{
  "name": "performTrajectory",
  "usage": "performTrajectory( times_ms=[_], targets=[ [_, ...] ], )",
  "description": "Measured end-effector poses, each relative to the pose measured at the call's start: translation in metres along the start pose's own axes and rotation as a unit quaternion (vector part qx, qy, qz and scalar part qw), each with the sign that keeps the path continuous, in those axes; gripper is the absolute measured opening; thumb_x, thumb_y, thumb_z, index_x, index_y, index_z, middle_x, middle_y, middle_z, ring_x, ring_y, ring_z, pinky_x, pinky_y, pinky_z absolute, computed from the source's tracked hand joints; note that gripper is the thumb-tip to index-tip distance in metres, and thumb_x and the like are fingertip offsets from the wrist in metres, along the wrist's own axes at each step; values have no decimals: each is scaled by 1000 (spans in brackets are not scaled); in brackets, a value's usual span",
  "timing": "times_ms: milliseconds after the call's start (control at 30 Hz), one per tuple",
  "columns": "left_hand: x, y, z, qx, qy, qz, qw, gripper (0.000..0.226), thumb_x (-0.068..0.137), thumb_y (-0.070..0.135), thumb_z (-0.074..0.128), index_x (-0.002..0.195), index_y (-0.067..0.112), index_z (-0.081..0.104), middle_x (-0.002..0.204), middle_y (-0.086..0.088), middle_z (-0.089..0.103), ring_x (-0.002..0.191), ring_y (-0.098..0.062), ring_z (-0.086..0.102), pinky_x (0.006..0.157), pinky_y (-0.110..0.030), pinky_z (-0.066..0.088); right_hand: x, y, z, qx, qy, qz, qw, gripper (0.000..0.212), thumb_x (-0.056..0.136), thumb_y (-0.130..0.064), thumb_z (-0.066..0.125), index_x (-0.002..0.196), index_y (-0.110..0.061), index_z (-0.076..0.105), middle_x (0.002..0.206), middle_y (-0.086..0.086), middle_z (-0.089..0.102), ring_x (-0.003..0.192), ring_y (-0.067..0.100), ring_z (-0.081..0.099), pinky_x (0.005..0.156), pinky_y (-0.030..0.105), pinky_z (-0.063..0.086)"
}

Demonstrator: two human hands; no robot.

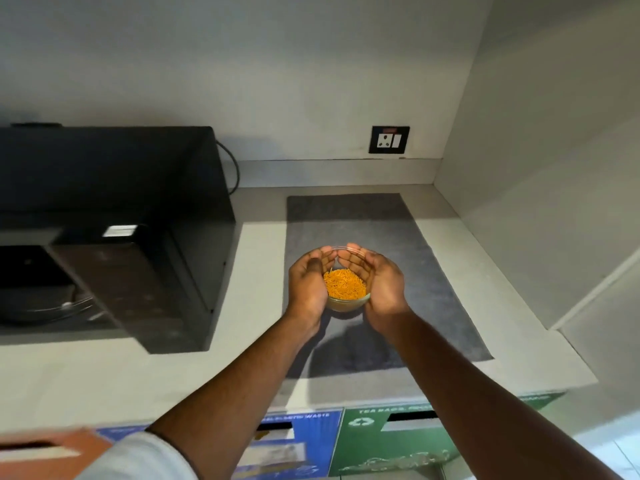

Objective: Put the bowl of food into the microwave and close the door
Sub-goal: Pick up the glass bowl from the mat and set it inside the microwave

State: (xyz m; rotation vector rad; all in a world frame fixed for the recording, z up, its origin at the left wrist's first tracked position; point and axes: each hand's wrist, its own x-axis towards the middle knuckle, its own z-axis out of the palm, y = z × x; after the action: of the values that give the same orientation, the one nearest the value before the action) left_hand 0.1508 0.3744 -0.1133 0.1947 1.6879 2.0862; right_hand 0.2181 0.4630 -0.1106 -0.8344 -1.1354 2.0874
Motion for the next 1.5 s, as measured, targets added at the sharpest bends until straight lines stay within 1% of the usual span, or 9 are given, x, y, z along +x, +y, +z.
performTrajectory(
  times_ms=[233, 500, 667, 833, 900, 1033, 1200, 1367, 1500],
  targets=[
    [-69, 50, -37, 17, 19, 6, 1000, 35, 104, 16, 38, 109, 11, 73, 106, -10, 77, 98, -24, 73, 83, -33, 58, -75, -10, 32, -11, -15, -4, 1000, 33, 103, -10, 41, 113, 3, 71, 115, 29, 72, 116, 44, 67, 109, 53, 49],
    [-106, 80, -104, 5, 50, 19, 999, 38, 106, 21, 37, 115, 10, 72, 106, -8, 78, 98, -21, 75, 83, -30, 59, -130, 5, 79, -58, -42, 7, 997, 36, 106, -22, 44, 113, -6, 75, 102, 12, 80, 92, 24, 78, 91, 38, 61],
    [-113, 91, -156, -9, 76, 20, 997, 38, 106, 23, 37, 118, 10, 71, 109, -8, 78, 103, -23, 74, 88, -34, 58, -160, 32, 118, -41, -78, 7, 996, 34, 105, -20, 44, 111, -8, 75, 104, 14, 80, 100, 28, 76, 96, 41, 59],
    [-125, 104, -224, -29, 69, 22, 997, 39, 106, 16, 35, 121, 2, 67, 113, -15, 75, 109, -28, 71, 100, -37, 54, -190, 77, 164, -49, -101, 1, 994, 33, 103, -20, 47, 113, -7, 75, 106, 15, 79, 100, 27, 77, 97, 40, 58],
    [-116, 117, -305, -23, 71, 29, 997, 37, 105, 13, 35, 121, 1, 67, 114, -16, 74, 111, -28, 70, 102, -36, 53, -221, 122, 225, -46, -112, 2, 993, 35, 102, -19, 47, 120, -3, 72, 108, 17, 78, 104, 28, 76, 98, 37, 58],
    [-119, 117, -326, -15, 63, 22, 998, 37, 105, 14, 37, 120, 1, 68, 114, -16, 75, 111, -28, 71, 104, -40, 52, -231, 136, 235, -40, -111, 0, 993, 34, 103, -17, 45, 121, -4, 71, 108, 15, 79, 103, 25, 76, 92, 28, 60],
    [-114, 124, -372, -7, 75, 17, 997, 37, 105, 18, 38, 119, 2, 69, 112, -16, 76, 106, -27, 73, 99, -39, 55, -249, 163, 272, -40, -105, 21, 993, 29, 104, -18, 45, 110, -13, 74, 106, 13, 80, 101, 25, 77, 94, 35, 59],
    [-99, 133, -426, -16, 86, 11, 996, 35, 104, 16, 41, 117, 1, 69, 111, -18, 75, 108, -30, 72, 103, -44, 52, -262, 190, 318, -45, -119, 30, 991, 29, 105, -17, 45, 110, -13, 73, 107, 12, 79, 101, 22, 77, 88, 27, 60],
    [-80, 143, -459, -46, 87, 17, 995, 34, 103, 15, 42, 118, -1, 68, 116, -22, 73, 103, -25, 73, 95, -33, 56, -259, 208, 353, -37, -127, 34, 991, 30, 105, -15, 44, 113, -10, 72, 108, 14, 79, 101, 23, 76, 86, 26, 60]
  ],
)
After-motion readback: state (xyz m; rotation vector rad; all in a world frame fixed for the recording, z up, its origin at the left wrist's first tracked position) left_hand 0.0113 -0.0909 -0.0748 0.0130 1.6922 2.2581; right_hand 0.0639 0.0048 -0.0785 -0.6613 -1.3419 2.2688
